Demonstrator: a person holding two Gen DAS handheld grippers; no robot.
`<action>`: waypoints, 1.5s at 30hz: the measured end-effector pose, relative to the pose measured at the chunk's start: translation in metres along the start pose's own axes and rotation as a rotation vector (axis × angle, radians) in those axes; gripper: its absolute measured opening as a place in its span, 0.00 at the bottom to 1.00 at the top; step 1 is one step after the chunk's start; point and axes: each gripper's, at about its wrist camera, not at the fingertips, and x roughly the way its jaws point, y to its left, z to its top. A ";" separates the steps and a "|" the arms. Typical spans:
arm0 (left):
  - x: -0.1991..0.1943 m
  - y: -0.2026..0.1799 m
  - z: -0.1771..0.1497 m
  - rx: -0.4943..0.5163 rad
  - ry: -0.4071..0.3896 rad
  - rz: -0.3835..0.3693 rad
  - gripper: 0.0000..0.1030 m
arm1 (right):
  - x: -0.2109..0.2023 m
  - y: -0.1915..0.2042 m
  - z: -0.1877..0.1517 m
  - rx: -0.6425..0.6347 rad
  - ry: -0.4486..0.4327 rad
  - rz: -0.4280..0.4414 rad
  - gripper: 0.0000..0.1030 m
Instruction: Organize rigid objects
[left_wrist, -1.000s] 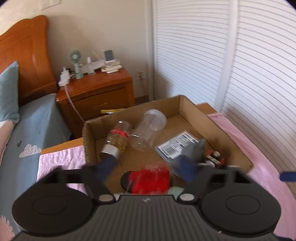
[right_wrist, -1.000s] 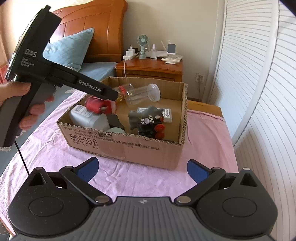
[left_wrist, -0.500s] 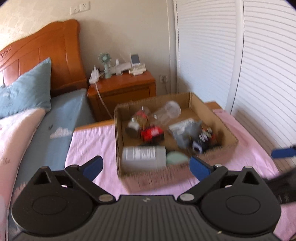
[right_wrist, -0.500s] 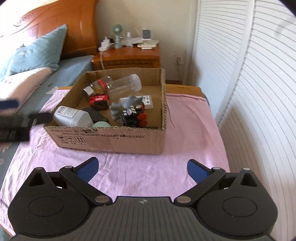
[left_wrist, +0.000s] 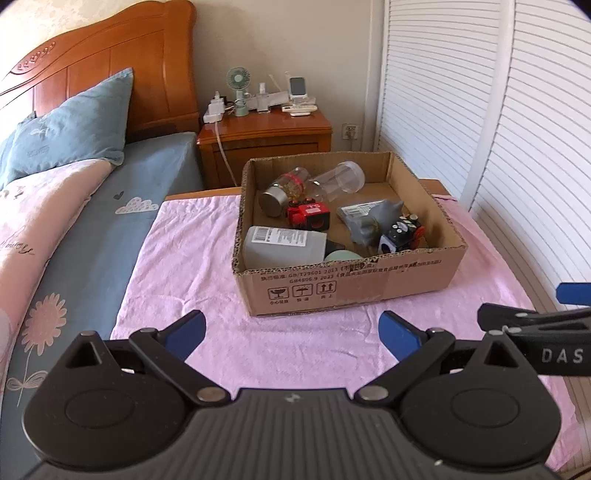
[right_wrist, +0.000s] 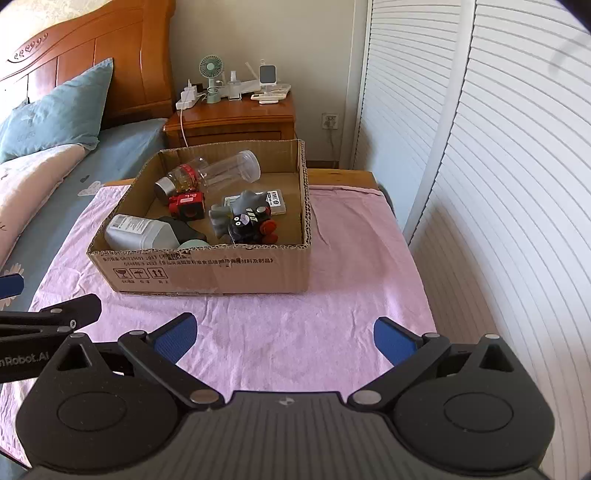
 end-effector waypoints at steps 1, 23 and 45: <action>0.000 -0.001 -0.001 0.003 0.002 0.003 0.97 | -0.001 0.000 -0.001 -0.001 0.000 0.002 1.00; -0.006 0.000 -0.001 -0.003 -0.006 0.007 0.97 | -0.003 0.001 -0.001 -0.001 -0.005 0.002 1.00; -0.012 -0.003 -0.001 0.002 -0.020 0.021 0.97 | -0.004 -0.001 0.000 -0.001 -0.009 -0.002 1.00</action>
